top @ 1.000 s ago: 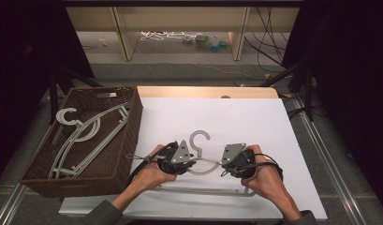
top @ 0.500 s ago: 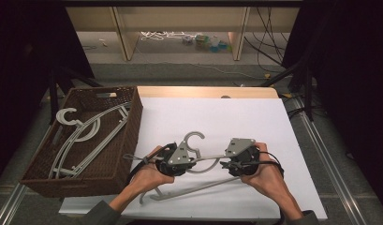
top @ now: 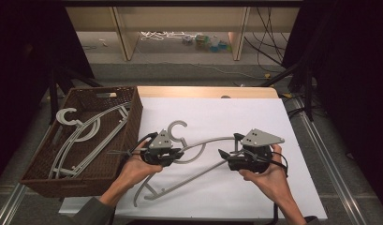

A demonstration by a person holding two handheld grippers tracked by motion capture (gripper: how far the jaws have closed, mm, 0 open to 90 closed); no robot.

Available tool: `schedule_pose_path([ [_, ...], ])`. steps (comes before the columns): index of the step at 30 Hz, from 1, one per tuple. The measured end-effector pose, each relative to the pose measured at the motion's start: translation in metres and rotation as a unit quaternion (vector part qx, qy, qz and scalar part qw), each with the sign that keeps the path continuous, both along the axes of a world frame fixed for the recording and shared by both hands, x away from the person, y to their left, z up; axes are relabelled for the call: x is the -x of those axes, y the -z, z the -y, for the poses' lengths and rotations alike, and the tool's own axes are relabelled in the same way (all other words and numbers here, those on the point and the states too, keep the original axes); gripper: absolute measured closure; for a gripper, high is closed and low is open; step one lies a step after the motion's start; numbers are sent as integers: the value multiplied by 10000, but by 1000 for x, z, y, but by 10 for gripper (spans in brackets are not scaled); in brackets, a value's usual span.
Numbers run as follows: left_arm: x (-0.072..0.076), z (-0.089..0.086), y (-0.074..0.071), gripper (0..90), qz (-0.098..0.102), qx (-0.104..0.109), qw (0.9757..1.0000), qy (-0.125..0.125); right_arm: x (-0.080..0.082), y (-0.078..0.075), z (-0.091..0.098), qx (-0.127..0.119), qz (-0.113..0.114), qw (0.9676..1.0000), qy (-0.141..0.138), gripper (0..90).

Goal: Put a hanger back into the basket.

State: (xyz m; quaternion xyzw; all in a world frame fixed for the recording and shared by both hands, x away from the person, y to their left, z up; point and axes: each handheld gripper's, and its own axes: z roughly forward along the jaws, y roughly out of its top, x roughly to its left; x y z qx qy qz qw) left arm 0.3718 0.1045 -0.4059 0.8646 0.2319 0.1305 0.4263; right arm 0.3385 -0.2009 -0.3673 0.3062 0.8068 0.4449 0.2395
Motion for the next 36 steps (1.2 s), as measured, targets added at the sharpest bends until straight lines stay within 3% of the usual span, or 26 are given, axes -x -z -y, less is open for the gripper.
schedule_pose_path([
  [2, -2, -4, -2, 821, -1, -9, 10000, -28, 2, 2, 2, -141, 52, 9999, 61, 276],
  [6, -3, -9, -4, 821, -88, 243, 9995, -157, 7, 6, 5, -433, 169, 9988, 175, 255],
  [9, -5, -14, -8, 821, -106, 280, 9994, -147, 13, 9, 8, -637, 267, 9972, 269, 239],
  [10, -4, -14, -8, 821, -158, 366, 9989, -265, 15, 12, 10, -762, 326, 9961, 296, 239],
  [11, -4, -16, -9, 821, -137, 301, 9992, -235, 16, 13, 11, -826, 355, 9955, 314, 238],
  [14, -5, -19, -12, 821, -211, 527, 9977, -362, 20, 21, 15, -1107, 469, 9921, 349, 233],
  [24, -6, -37, -27, 820, -323, 913, 9941, -494, 33, 36, 17, -1004, 332, 9936, 390, 209],
  [29, -5, -51, -40, 820, -364, 1221, 9903, -546, 38, 38, 17, -998, 308, 9938, 378, 200],
  [33, -3, -65, -53, 821, -527, 1316, 9883, -570, 41, 40, 18, -1016, 272, 9937, 383, 198],
  [36, -1, -75, -61, 821, -507, 1306, 9884, -591, 41, 42, 17, -1100, 234, 9931, 336, 198],
])
